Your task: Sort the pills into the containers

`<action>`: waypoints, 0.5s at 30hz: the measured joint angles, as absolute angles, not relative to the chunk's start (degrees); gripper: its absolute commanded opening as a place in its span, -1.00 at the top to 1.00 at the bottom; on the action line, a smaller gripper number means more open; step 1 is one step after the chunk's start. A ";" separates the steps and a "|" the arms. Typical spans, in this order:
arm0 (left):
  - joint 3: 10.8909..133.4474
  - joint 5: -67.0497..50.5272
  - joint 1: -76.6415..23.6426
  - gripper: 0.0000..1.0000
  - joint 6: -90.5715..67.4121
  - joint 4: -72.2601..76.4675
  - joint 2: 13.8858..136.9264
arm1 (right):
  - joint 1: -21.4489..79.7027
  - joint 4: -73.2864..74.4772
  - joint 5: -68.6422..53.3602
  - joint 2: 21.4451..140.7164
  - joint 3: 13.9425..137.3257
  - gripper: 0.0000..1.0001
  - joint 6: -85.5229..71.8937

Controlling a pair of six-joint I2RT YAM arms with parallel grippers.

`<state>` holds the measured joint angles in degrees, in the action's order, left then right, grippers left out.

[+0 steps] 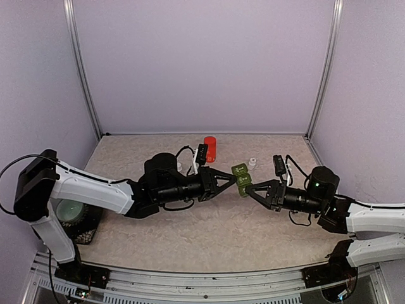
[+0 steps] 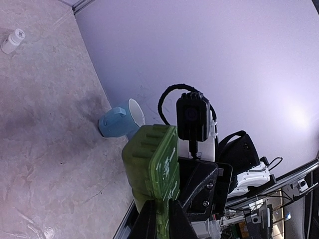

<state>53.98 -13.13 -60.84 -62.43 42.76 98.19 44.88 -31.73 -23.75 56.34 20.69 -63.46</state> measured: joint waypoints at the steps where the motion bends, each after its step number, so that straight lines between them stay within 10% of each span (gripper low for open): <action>1: 54.08 -12.82 -60.84 0.77 -62.22 42.35 98.04 | 44.88 -31.64 -23.79 56.34 20.64 1.00 -63.46; 15: 56.64 -11.42 -61.36 0.60 -61.67 40.18 98.26 | 44.88 -32.42 -22.83 55.90 20.51 1.00 -63.46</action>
